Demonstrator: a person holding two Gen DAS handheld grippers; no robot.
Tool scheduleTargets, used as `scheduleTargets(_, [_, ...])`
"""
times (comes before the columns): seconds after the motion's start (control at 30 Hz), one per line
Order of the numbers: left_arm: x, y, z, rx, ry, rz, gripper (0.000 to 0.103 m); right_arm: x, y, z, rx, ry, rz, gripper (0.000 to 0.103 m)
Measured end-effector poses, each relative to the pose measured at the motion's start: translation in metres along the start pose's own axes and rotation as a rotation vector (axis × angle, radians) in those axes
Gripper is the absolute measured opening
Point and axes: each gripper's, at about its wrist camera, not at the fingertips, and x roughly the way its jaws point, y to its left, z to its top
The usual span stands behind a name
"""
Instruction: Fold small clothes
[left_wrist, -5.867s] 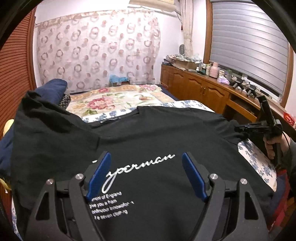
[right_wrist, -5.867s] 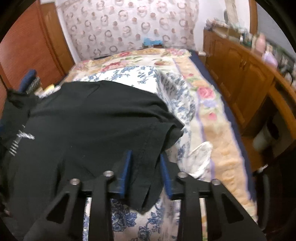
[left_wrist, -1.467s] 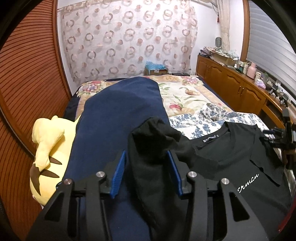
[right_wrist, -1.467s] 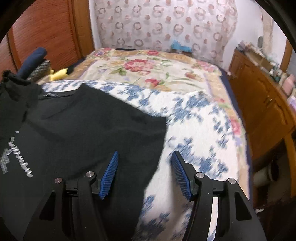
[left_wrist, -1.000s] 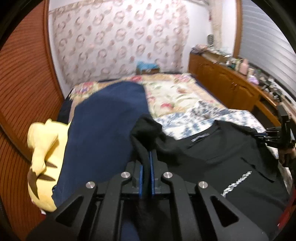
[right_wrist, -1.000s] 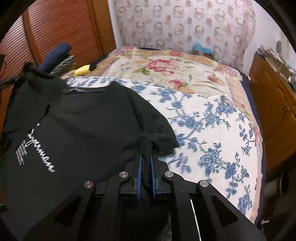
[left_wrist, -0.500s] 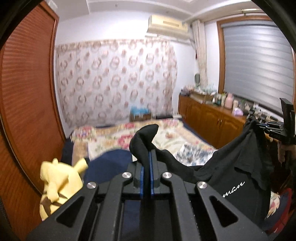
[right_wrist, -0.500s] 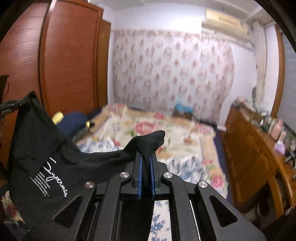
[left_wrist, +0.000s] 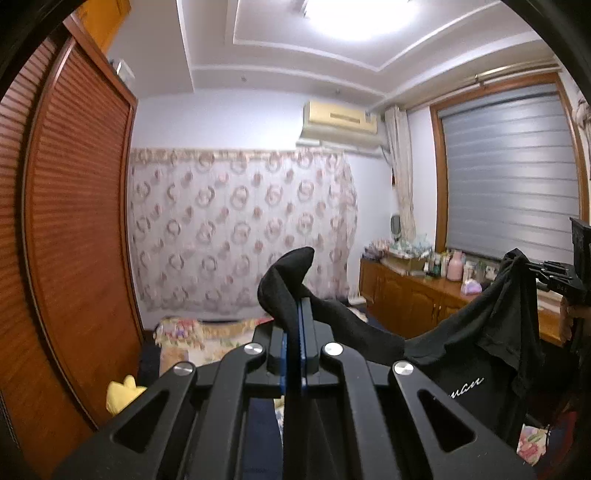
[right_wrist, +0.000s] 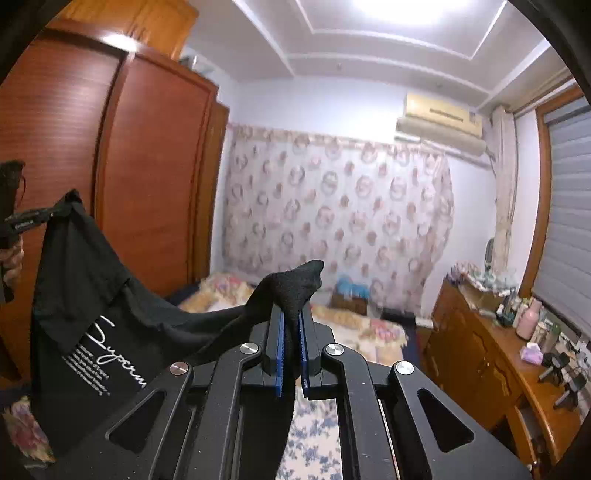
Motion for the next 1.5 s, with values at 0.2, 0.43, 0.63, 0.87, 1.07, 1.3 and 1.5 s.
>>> scheduleTargets(0.2, [-0.009, 0.006, 0.035, 0.0, -0.046, 0.021, 0.002, -0.019, -0.019, 0.038, 0.017, -0.049, -0.052, 0.004])
scheduleTargets(0.43, [0.011, 0.005, 0.074, -0.009, -0.086, 0.044, 0.002, -0.002, -0.044, 0.075, 0.043, -0.056, -0.167, 0.004])
scheduleTargets(0.63, [0.084, 0.007, 0.04, 0.011, 0.035, 0.083, 0.002, 0.073, -0.067, 0.018, 0.057, 0.098, -0.239, 0.004])
scheduleTargets(0.87, [0.15, 0.008, -0.075, 0.031, 0.244, 0.072, 0.002, 0.14, -0.061, -0.115, 0.05, 0.334, -0.197, 0.004])
scheduleTargets(1.07, [0.138, -0.013, -0.169, 0.044, 0.34, 0.032, 0.002, 0.119, -0.03, -0.184, 0.04, 0.38, -0.072, 0.004])
scheduleTargets(1.3, [0.069, -0.027, -0.24, 0.018, 0.359, -0.017, 0.002, 0.044, -0.002, -0.249, 0.078, 0.392, 0.04, 0.004])
scheduleTargets(1.5, [0.018, -0.03, -0.284, -0.008, 0.397, -0.014, 0.002, -0.011, 0.015, -0.287, 0.141, 0.432, 0.101, 0.004])
